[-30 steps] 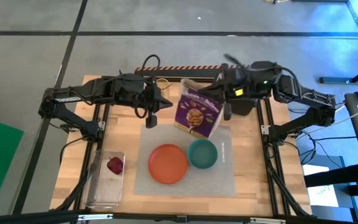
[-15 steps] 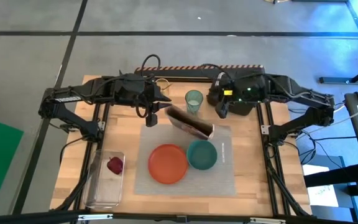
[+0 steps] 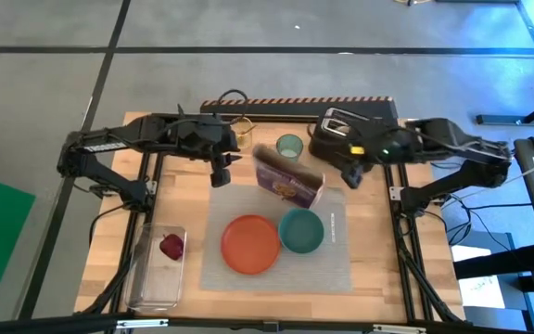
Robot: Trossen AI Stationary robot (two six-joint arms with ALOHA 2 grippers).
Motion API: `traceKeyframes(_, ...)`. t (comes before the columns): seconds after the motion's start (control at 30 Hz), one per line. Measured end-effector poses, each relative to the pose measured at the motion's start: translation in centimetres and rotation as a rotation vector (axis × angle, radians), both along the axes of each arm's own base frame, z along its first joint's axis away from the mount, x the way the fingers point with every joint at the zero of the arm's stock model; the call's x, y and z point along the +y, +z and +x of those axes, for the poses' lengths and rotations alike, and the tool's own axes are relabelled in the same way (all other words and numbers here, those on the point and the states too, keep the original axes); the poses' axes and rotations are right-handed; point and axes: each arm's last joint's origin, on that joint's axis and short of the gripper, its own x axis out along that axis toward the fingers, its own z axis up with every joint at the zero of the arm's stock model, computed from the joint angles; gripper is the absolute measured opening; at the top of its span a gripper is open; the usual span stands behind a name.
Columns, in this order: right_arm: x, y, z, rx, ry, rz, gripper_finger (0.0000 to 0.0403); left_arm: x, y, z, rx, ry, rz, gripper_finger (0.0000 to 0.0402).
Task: Arrange a breakfast setting
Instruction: Pour the cereal into the blue bowl from the cereal box
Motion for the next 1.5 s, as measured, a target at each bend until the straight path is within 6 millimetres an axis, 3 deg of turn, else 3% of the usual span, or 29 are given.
traceKeyframes(0.1, 1.1, -0.6, -0.7, -0.002, 0.021, 0.029, 0.0319, 0.5, -1.7, 0.0, 0.041, 0.023, -0.011, 0.0117)
traceKeyframes(0.17, 2.0, -2.1, -0.7, 0.015, 0.042, 0.038, 0.0324, 0.8, -2.9, -0.1, 0.074, 0.036, -0.017, 0.0134)
traceKeyframes(0.37, 4.1, -9.0, -0.2, 0.060, 0.054, 0.087, 0.0354, 1.7, -6.8, 0.4, 0.129, 0.057, -0.015, 0.0176)
traceKeyframes(0.57, 4.6, -15.1, 0.8, -0.018, 0.017, 0.048, 0.0384, 2.9, -9.8, 0.4, 0.149, 0.093, -0.026, 0.0190)
traceKeyframes(0.73, 4.7, -17.9, 1.9, -0.167, 0.052, -0.020, 0.0397, 3.6, -11.4, 0.6, 0.114, 0.093, -0.055, 0.0190)
traceKeyframes(0.9, 4.3, -19.4, 1.9, -0.210, -0.042, -0.118, 0.0390, 4.1, -11.2, 0.9, 0.052, 0.101, -0.038, 0.0190)
traceKeyframes(1.0, 3.9, -19.5, 2.1, -0.236, -0.041, -0.116, 0.0358, 4.3, -10.9, 1.2, 0.006, 0.107, -0.034, 0.0190)
traceKeyframes(1.07, 3.7, -19.3, 2.4, -0.276, -0.028, -0.104, 0.0316, 4.3, -10.8, 1.3, -0.010, 0.107, -0.031, 0.0190)
traceKeyframes(1.17, 3.2, -19.1, 2.7, -0.292, -0.028, -0.104, 0.0214, 4.3, -10.8, 1.3, -0.010, 0.108, -0.031, 0.0190)
traceKeyframes(1.3, 2.6, -19.0, 2.8, -0.302, -0.008, -0.066, 0.0043, 4.4, -10.8, 1.3, -0.018, 0.154, -0.036, 0.0190)
traceKeyframes(1.5, 2.5, -16.5, 2.2, -0.363, 0.048, -0.057, 0.0008, 4.4, -10.3, 0.8, -0.036, 0.202, -0.013, 0.0190)
